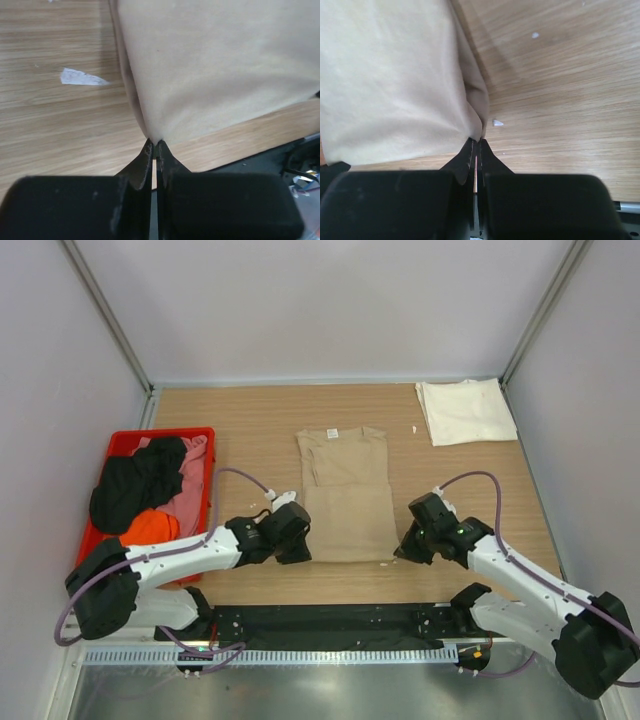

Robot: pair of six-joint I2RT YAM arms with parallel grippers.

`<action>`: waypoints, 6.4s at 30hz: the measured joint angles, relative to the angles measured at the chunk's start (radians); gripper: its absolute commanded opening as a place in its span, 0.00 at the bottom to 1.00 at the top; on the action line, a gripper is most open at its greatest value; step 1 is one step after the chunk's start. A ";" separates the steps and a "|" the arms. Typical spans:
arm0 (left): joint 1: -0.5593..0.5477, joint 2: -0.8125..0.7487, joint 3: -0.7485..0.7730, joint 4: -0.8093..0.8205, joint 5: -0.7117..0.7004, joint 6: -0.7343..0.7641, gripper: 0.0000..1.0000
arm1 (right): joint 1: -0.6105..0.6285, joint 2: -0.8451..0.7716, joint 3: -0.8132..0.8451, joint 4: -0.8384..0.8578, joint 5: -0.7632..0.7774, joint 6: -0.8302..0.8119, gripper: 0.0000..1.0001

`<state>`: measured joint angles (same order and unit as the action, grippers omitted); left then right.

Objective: Fold and stack the t-shirts
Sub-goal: Fold the tshirt, then neatly place the folded tshirt to the corner

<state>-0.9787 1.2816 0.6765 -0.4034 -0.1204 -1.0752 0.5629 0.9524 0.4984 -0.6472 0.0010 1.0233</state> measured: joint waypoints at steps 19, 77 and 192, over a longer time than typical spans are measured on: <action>0.099 0.009 0.322 -0.173 -0.122 0.090 0.00 | -0.007 0.153 0.397 -0.110 0.196 -0.136 0.01; 0.647 1.049 1.310 -0.060 0.213 0.461 0.32 | -0.336 1.300 1.398 0.187 -0.041 -0.446 0.12; 0.536 0.669 0.661 0.003 0.376 0.451 0.39 | -0.462 0.751 0.629 0.250 -0.275 -0.706 0.70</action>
<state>-0.4423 1.9507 1.3376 -0.4007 0.2554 -0.6239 0.1005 1.7035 1.1278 -0.3969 -0.2745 0.3172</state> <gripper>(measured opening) 0.395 0.683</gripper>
